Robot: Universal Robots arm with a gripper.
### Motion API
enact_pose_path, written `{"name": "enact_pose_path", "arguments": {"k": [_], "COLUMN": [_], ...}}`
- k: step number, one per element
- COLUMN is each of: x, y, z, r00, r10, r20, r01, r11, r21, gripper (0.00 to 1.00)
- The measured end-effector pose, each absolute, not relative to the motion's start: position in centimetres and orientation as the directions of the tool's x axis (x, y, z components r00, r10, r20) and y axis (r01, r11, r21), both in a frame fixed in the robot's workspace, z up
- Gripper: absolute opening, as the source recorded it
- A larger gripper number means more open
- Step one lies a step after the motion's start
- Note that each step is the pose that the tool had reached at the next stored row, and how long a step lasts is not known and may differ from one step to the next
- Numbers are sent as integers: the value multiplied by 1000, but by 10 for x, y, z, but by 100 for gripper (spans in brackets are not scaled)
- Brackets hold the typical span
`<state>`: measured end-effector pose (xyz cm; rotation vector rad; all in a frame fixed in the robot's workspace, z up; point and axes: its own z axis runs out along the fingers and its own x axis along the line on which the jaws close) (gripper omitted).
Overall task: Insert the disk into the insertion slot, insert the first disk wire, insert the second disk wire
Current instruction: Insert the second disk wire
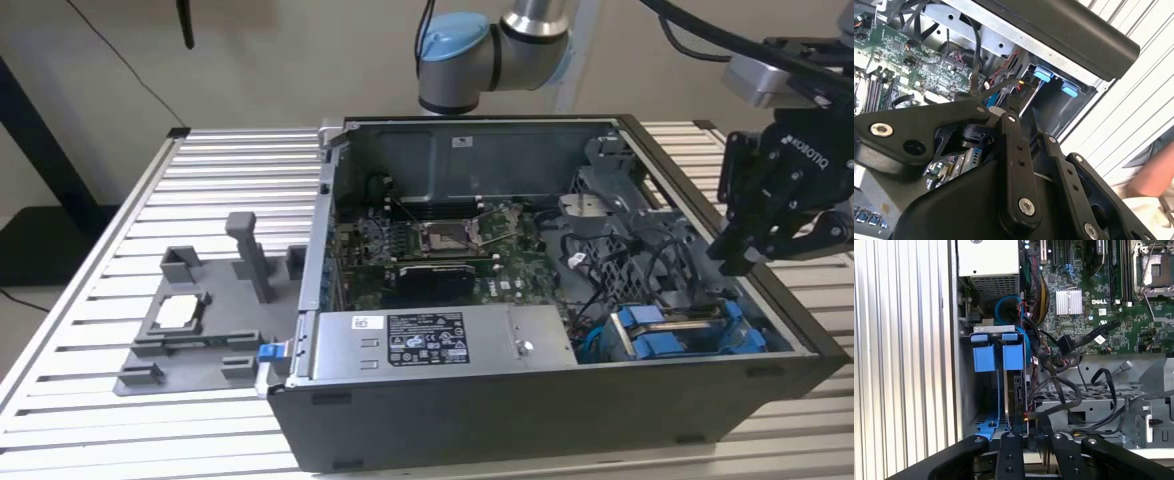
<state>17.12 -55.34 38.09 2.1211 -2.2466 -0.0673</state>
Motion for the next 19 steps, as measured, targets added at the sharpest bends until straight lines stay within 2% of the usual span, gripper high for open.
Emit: {"name": "enact_pose_path", "arguments": {"k": [19], "x": [163], "y": [-552], "z": [381], "r00": [-57], "r10": [-998], "r20": [8], "r01": [-996], "r11": [58], "r21": [65], "gripper": [27]}}
